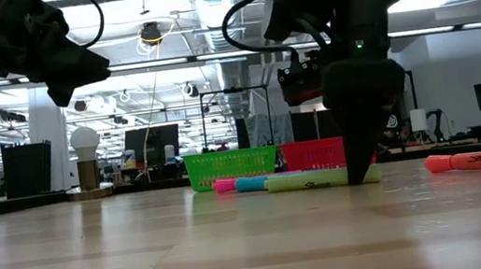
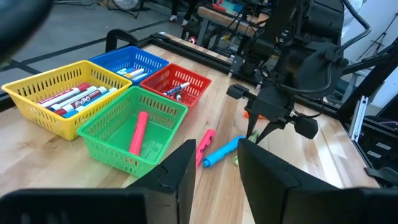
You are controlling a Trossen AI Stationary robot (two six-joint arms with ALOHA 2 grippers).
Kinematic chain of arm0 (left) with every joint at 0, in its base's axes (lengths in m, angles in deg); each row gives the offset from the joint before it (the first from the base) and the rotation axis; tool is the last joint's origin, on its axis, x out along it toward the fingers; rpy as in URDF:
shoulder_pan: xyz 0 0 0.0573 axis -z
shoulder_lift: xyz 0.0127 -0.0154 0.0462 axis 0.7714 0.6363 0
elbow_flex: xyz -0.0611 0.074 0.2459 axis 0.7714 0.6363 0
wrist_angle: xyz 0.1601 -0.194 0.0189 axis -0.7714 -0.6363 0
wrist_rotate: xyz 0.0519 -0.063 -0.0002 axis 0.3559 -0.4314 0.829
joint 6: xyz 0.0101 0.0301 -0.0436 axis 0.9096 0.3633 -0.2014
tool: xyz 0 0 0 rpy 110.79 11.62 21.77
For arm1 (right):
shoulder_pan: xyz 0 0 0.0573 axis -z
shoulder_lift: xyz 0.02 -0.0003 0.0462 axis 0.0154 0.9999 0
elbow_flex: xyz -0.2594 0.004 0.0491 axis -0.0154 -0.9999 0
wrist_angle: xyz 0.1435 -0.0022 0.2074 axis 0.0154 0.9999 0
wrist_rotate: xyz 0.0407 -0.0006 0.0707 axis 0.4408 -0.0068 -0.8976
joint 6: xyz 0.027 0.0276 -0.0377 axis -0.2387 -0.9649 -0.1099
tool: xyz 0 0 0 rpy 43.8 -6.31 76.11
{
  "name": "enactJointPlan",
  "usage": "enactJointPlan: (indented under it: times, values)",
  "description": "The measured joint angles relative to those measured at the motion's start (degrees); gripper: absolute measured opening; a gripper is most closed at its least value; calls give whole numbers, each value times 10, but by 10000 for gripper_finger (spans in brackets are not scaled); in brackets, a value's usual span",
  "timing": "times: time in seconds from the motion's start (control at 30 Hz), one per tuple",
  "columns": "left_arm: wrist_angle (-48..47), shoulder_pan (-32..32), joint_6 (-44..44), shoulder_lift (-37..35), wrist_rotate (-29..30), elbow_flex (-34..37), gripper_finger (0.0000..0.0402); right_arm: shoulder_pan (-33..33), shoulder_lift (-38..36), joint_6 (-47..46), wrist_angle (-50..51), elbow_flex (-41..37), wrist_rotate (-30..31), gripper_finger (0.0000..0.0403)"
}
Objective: Pick & Place Markers
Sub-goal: Put the large green highlighter pen into the green bin
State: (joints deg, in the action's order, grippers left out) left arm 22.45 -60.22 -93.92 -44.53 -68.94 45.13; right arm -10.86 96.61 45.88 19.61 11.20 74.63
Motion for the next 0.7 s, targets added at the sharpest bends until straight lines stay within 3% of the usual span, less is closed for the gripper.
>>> enactJointPlan:
  times: [0.3, 0.47, 0.7]
  values:
    - [0, 0, 0, 0, 0, 0, 117, -9, -22, 42, 128, 88, -32, 72]
    - [0, 0, 0, 2, 0, 0, 117, -10, -25, 80, 202, 179, -47, 73]
    - [0, 0, 0, 3, 0, 0, 117, 1, -26, 144, 225, 300, -52, 74]
